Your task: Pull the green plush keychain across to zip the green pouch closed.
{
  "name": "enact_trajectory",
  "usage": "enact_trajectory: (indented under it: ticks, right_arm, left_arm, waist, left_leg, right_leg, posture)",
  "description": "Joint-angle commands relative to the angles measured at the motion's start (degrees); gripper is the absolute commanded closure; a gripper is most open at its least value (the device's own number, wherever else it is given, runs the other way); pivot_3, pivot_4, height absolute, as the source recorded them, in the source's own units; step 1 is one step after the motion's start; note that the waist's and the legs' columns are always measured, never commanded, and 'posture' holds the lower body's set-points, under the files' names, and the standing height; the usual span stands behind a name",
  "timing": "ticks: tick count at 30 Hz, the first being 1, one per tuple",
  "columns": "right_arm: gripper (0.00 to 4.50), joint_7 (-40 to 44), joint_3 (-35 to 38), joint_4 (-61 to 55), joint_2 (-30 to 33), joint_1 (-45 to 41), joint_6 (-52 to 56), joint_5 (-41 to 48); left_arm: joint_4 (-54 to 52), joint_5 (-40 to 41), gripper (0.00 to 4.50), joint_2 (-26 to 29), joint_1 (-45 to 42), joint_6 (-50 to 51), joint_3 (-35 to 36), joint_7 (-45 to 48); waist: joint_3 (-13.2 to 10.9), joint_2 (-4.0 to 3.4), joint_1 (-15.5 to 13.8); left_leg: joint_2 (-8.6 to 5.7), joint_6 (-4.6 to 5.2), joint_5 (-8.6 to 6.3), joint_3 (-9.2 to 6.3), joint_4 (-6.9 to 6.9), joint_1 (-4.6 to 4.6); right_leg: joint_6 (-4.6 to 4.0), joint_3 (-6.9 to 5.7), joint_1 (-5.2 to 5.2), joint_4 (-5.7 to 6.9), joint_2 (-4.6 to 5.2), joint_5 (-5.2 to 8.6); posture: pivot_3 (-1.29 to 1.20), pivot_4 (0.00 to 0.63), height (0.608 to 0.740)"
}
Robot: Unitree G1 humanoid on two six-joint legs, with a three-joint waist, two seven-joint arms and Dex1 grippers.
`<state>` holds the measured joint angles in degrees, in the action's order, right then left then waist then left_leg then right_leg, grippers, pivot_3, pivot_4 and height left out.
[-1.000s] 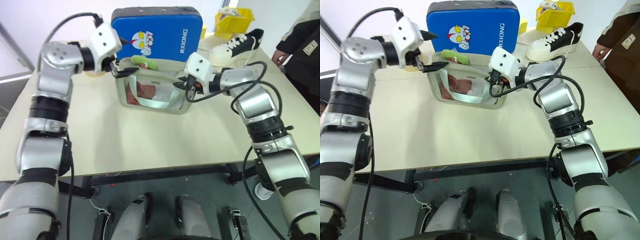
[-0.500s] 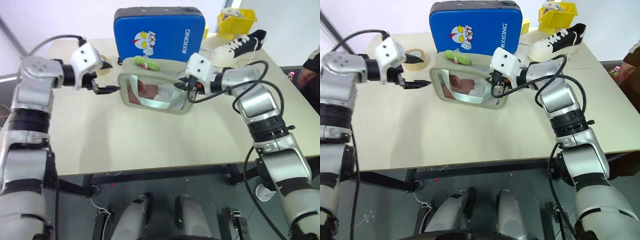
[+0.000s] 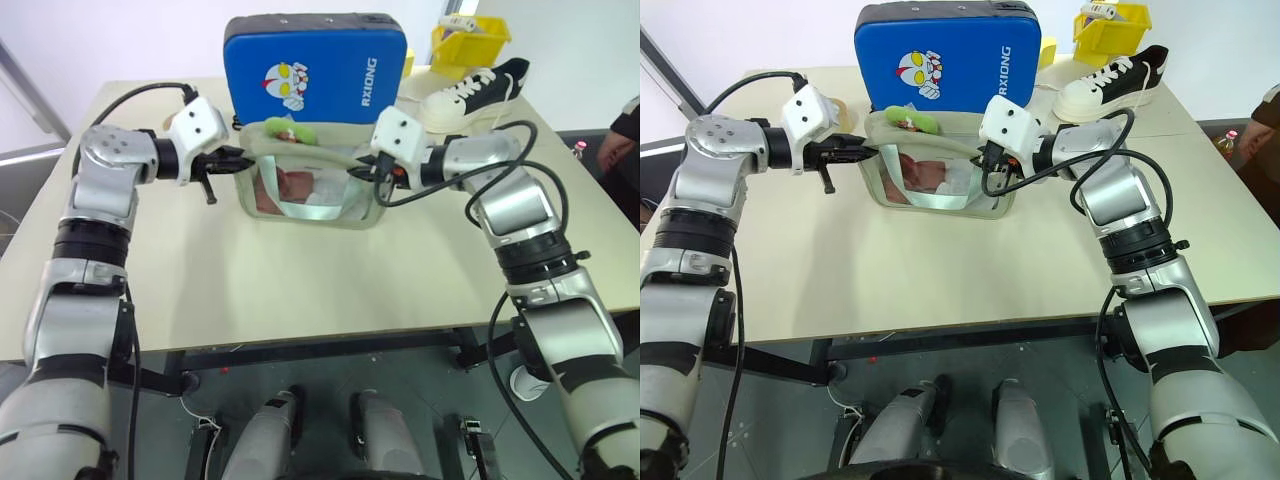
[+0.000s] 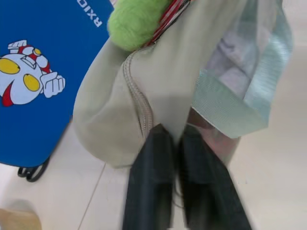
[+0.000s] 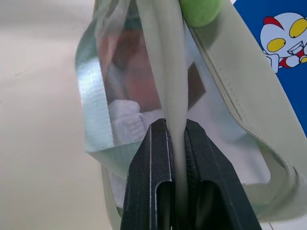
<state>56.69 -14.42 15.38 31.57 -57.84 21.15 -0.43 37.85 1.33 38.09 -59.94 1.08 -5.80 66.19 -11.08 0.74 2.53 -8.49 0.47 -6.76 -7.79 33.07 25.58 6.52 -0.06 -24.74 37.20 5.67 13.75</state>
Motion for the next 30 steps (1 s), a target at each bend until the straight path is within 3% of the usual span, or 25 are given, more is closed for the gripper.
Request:
enact_trajectory:
  ticks: [1,6,9,15,18,24,30]
  right_arm:
    - [4.50,-0.4,1.9,-3.4,0.1,-1.7,-0.5,0.7]
    - [4.50,1.3,2.8,-3.9,1.0,-2.4,1.5,2.3]
    - [3.36,3.3,3.3,-3.9,2.2,-3.2,3.0,3.0]
    - [0.43,13.2,4.2,-5.6,7.0,-7.8,9.0,7.7]
    - [0.43,18.6,5.4,-3.6,8.2,-13.0,14.1,12.4]
    - [0.43,3.4,7.8,7.6,-5.8,-18.4,14.5,11.6]
    - [0.43,-0.4,6.1,8.7,-12.9,-17.3,14.1,10.8]
  left_arm:
    - [-6.4,4.7,4.44,-0.2,-0.2,5.8,2.7,1.5]
    - [-19.4,10.1,4.44,1.6,3.1,21.5,4.6,3.3]
    - [-24.6,10.9,4.50,2.4,5.7,25.2,5.3,1.7]
    - [-26.7,10.5,4.50,1.8,9.0,24.5,5.4,-2.2]
    - [-26.1,10.7,4.50,1.1,8.8,24.1,5.7,-3.8]
    - [-26.0,11.0,4.50,0.7,8.6,23.7,5.3,-4.2]
    - [-26.2,11.0,4.50,0.7,8.8,23.5,5.1,-4.2]
  waist:
    - [0.0,0.00,0.0]
    - [0.0,0.00,0.1]
    - [0.0,-0.01,0.1]
    - [0.0,-0.02,0.0]
    - [0.0,-0.03,0.0]
    - [0.0,-0.02,0.5]
    - [0.0,-0.03,0.0]
  left_leg:
    - [0.00,0.00,0.00,0.00,0.00,0.00]
    - [0.00,0.01,0.01,0.00,0.00,0.02]
    - [0.01,0.01,0.00,0.00,-0.02,0.01]
    - [0.03,-0.02,0.00,0.00,-0.01,0.00]
    - [0.02,-0.02,-0.01,0.00,-0.01,0.02]
    - [0.10,-0.03,-0.02,0.01,-0.11,-0.09]
    - [0.06,0.00,0.07,0.01,-0.11,0.23]
  right_leg:
    - [0.00,0.00,0.00,0.00,0.00,0.00]
    - [0.00,0.00,0.00,0.00,0.00,0.00]
    - [0.00,0.01,-0.02,0.01,0.00,0.00]
    - [-0.01,0.01,-0.01,0.00,0.00,0.00]
    - [-0.01,0.01,-0.01,-0.02,0.03,0.00]
    - [-0.03,0.01,0.03,-0.04,0.10,0.00]
    - [-0.10,0.03,-0.31,0.05,-0.02,-0.07]
  posture:
    - [0.00,0.150,0.740]
    - [0.00,0.150,0.740]
    - [0.00,0.150,0.740]
    - [0.00,0.150,0.740]
    - [0.00,0.150,0.740]
    - [0.00,0.150,0.740]
    - [0.00,0.150,0.740]
